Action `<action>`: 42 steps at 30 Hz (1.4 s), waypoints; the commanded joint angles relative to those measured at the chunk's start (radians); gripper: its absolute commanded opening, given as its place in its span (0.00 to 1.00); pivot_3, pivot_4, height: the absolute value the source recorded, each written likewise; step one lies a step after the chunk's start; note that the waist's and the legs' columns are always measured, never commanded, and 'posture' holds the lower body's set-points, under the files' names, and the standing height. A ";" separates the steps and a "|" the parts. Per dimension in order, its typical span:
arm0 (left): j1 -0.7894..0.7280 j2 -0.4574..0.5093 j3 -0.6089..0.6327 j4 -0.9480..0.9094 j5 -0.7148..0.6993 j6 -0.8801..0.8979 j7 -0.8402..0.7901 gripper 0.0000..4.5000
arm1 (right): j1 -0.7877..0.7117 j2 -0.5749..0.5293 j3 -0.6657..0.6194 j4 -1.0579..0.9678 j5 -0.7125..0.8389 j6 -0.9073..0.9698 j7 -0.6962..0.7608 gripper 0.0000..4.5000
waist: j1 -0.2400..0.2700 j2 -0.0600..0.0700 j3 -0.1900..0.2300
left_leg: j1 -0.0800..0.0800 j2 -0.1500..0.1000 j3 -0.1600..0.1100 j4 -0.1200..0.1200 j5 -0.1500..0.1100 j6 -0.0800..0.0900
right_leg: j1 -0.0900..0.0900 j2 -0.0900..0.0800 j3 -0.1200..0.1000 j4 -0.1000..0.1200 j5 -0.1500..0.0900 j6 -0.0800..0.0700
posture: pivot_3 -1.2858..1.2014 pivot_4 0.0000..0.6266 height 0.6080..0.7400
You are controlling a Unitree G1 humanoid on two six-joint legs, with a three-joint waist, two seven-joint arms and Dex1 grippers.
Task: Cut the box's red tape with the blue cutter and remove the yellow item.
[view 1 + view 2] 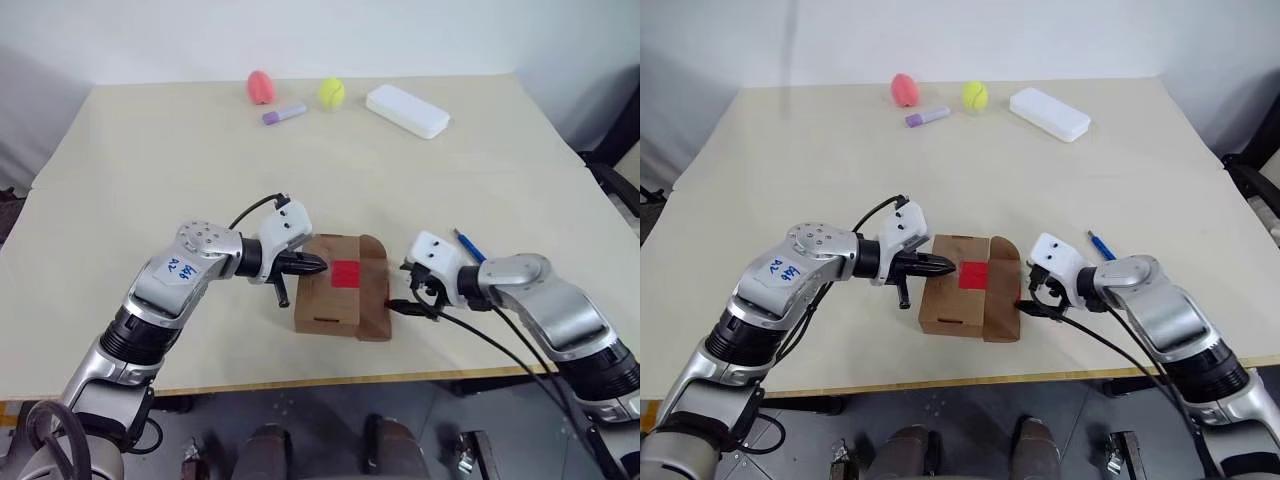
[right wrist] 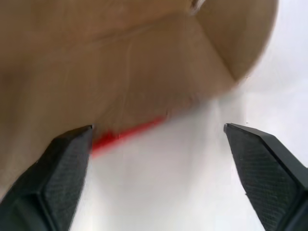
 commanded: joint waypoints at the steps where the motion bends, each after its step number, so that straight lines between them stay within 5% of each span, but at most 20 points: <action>1: 0.026 0.009 -0.011 -0.012 0.012 0.011 0.001 0.00 | 0.014 0.063 -0.145 -0.022 0.162 0.189 0.004 1.00 | 0.003 0.000 0.000 | 0.000 0.000 0.000 0.000 0.000 0.000 | 0.000 0.000 0.000 0.000 0.000 0.000 | 0.52 0.24 1.00; 10: 0.016 -0.004 -0.015 0.007 0.016 0.003 0.008 0.00 | 0.027 0.201 -0.264 -0.037 0.366 0.534 -0.072 1.00 | 0.004 0.000 0.000 | 0.000 0.000 0.000 0.000 0.000 0.000 | 0.000 0.000 0.000 0.001 0.000 0.000 | 0.52 0.24 1.00; 20: -0.005 -0.013 -0.016 0.033 0.018 -0.001 0.001 0.00 | -0.078 0.381 -0.277 0.157 0.384 0.566 -0.144 1.00 | -0.003 -0.001 -0.001 | 0.001 0.000 0.000 0.000 0.000 0.000 | 0.000 0.000 0.000 0.002 0.000 0.000 | 0.52 0.24 1.00; 29: 0.002 -0.013 -0.010 0.030 0.026 0.000 -0.003 0.00 | -0.132 0.437 -0.275 0.265 0.363 0.594 -0.200 1.00 | -0.026 -0.001 -0.003 | 0.003 0.001 0.000 0.000 0.000 0.000 | 0.000 0.001 0.001 0.004 0.000 0.000 | 0.52 0.24 1.00; 32: 0.002 -0.015 -0.005 0.029 0.027 0.002 0.000 0.00 | -0.145 0.470 -0.313 0.296 0.348 0.620 -0.261 0.87 | -0.029 -0.002 -0.003 | 0.004 0.001 0.000 0.000 0.000 -0.001 | 0.000 0.001 0.002 0.005 0.001 -0.001 | 0.52 0.24 1.00; 42: 0.016 -0.020 0.000 0.007 0.018 0.019 0.005 0.00 | -0.114 0.587 -0.463 0.187 0.381 0.727 -0.416 0.14 | -0.024 -0.002 -0.003 | 0.002 0.001 0.001 0.000 0.000 -0.001 | -0.001 0.001 0.003 0.004 0.001 -0.001 | 0.52 0.24 1.00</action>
